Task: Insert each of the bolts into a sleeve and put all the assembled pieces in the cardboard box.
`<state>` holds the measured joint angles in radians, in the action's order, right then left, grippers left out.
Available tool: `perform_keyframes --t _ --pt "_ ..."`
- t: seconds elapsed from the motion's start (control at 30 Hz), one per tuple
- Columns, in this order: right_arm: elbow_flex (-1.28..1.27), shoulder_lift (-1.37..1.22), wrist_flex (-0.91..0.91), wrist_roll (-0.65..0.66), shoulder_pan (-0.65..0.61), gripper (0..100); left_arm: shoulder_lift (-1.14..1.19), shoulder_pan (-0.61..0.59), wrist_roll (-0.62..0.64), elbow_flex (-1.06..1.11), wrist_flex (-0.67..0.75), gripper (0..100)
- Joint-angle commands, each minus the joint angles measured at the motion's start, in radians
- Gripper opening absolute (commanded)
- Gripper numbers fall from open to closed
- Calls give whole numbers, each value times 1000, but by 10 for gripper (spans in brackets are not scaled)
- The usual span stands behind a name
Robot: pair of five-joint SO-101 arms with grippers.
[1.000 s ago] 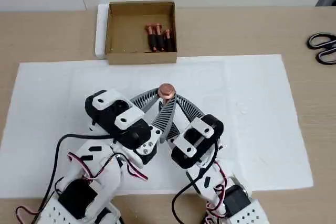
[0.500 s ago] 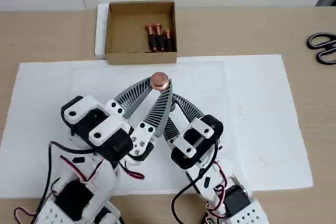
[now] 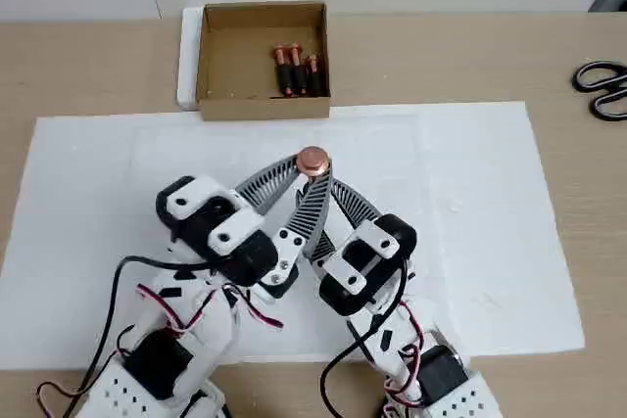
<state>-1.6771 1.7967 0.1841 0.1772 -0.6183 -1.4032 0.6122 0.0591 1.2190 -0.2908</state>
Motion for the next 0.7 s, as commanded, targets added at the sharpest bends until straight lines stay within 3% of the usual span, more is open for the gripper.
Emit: perform_keyframes --t 0.0,0.67 --pt "-6 18 2 2 -2 5 -2 -5 -11 -7 29 6" --pt "-6 18 2 3 -2 5 -3 -60 -12 22 -41 6"
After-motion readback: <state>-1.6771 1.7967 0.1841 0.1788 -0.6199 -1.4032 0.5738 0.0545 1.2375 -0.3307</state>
